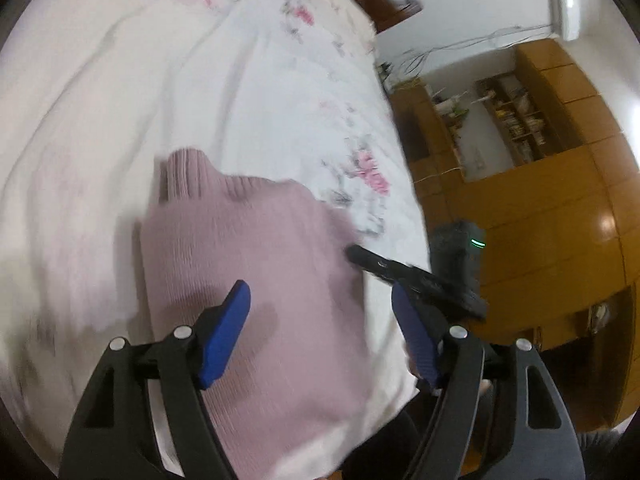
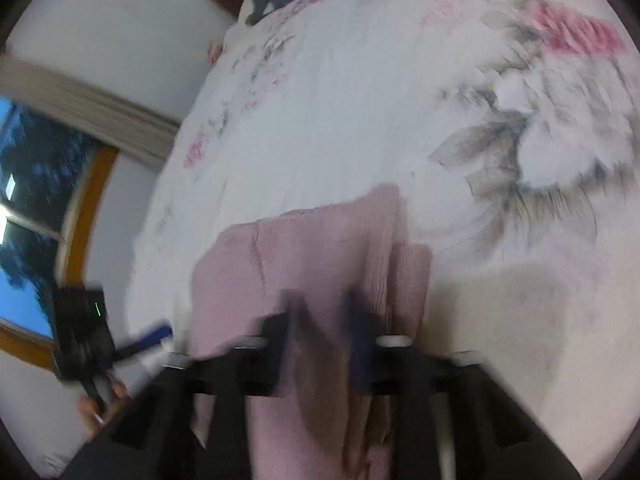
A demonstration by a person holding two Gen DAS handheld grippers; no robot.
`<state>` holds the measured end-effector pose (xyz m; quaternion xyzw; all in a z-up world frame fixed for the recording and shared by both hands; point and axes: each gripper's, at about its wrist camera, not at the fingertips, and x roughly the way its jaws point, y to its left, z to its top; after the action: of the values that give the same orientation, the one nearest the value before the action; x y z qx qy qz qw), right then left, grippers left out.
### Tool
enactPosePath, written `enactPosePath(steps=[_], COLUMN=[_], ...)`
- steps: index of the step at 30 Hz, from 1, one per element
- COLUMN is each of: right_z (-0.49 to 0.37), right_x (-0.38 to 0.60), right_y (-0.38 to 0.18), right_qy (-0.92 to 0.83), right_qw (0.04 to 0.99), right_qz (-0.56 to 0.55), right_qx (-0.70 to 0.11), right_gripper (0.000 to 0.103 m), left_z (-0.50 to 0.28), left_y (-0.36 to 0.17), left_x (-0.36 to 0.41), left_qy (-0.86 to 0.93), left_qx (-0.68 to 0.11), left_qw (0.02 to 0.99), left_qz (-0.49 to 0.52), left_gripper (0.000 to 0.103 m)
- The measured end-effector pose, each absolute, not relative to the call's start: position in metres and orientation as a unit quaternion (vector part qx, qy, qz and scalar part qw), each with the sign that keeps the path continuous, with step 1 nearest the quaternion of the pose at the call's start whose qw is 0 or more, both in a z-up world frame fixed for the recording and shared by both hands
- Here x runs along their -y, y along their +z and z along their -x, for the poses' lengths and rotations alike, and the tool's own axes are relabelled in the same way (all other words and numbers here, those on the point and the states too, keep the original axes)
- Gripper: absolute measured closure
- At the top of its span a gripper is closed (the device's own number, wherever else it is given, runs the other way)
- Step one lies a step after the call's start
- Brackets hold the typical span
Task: Fold small clothes
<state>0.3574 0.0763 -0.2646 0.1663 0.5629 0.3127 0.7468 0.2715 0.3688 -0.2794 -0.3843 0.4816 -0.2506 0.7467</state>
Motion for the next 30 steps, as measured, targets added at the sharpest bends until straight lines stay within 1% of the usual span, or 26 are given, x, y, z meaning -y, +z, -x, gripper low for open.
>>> enactPosePath(steps=[2, 4, 6, 8, 10, 13, 16, 17, 18, 19, 20, 21, 23, 24, 25, 26, 28, 29, 30], right_z=[-0.356, -0.359, -0.366, -0.37, -0.365, -0.342, -0.307, -0.299, -0.294, -0.293, -0.294, -0.296, -0.295, -0.289, -0.284, -0.28, -0.269, -0.268, -0.271], right_x=[-0.082, -0.087, -0.086, -0.081, -0.075, -0.065, -0.081, -0.087, -0.091, -0.091, -0.088, -0.082, -0.08, -0.083, -0.085, -0.09, -0.098, -0.101, -0.101], right_y=[-0.254, -0.262, -0.283, -0.286, -0.276, -0.245, -0.237, -0.243, -0.255, -0.263, -0.266, -0.266, -0.258, -0.247, -0.24, -0.236, -0.243, -0.259, -0.273], right_qy=[0.323, 0.301, 0.28, 0.28, 0.286, 0.298, 0.344, 0.344, 0.331, 0.319, 0.314, 0.308, 0.299, 0.304, 0.316, 0.328, 0.334, 0.321, 0.319], right_qw=[0.765, 0.778, 0.775, 0.768, 0.764, 0.782, 0.764, 0.76, 0.759, 0.763, 0.766, 0.765, 0.768, 0.773, 0.772, 0.769, 0.762, 0.755, 0.748], right_qz=[-0.144, -0.116, -0.112, -0.134, -0.156, -0.158, -0.11, -0.08, -0.041, -0.02, -0.013, -0.03, -0.039, -0.032, -0.032, -0.03, 0.005, 0.03, 0.032], right_qx=[-0.539, -0.54, -0.556, -0.561, -0.557, -0.525, -0.534, -0.545, -0.559, -0.562, -0.561, -0.565, -0.565, -0.556, -0.55, -0.548, -0.555, -0.57, -0.582], right_gripper=[0.09, 0.091, 0.09, 0.089, 0.082, 0.082, 0.082, 0.083, 0.096, 0.103, 0.103, 0.103, 0.103, 0.098, 0.098, 0.098, 0.098, 0.102, 0.103], left_z=[-0.288, -0.294, -0.293, -0.291, -0.275, -0.256, -0.253, -0.253, -0.252, -0.251, -0.252, -0.252, -0.241, -0.234, -0.226, -0.22, -0.219, -0.219, -0.219], left_y=[-0.298, -0.312, -0.311, -0.302, -0.29, -0.281, -0.302, -0.309, -0.313, -0.313, -0.312, -0.306, -0.284, -0.276, -0.269, -0.269, -0.287, -0.295, -0.301], left_x=[-0.369, -0.368, -0.365, -0.361, -0.367, -0.368, -0.357, -0.353, -0.35, -0.351, -0.351, -0.352, -0.353, -0.351, -0.347, -0.342, -0.334, -0.33, -0.327], left_qy=[-0.233, -0.232, -0.233, -0.231, -0.252, -0.266, -0.254, -0.248, -0.245, -0.246, -0.244, -0.236, -0.249, -0.265, -0.275, -0.27, -0.245, -0.237, -0.239], left_qx=[-0.502, -0.501, -0.497, -0.5, -0.483, -0.47, -0.503, -0.508, -0.508, -0.506, -0.507, -0.511, -0.499, -0.491, -0.489, -0.495, -0.529, -0.534, -0.532], left_qw=[0.741, 0.738, 0.74, 0.749, 0.753, 0.76, 0.752, 0.757, 0.762, 0.761, 0.759, 0.758, 0.762, 0.763, 0.766, 0.772, 0.769, 0.77, 0.773], left_qz=[0.38, 0.388, 0.389, 0.369, 0.369, 0.361, 0.342, 0.328, 0.317, 0.322, 0.327, 0.329, 0.328, 0.326, 0.313, 0.294, 0.263, 0.255, 0.249], left_gripper=[0.034, 0.035, 0.035, 0.035, 0.035, 0.035, 0.036, 0.035, 0.035, 0.035, 0.035, 0.035, 0.036, 0.036, 0.036, 0.035, 0.035, 0.035, 0.035])
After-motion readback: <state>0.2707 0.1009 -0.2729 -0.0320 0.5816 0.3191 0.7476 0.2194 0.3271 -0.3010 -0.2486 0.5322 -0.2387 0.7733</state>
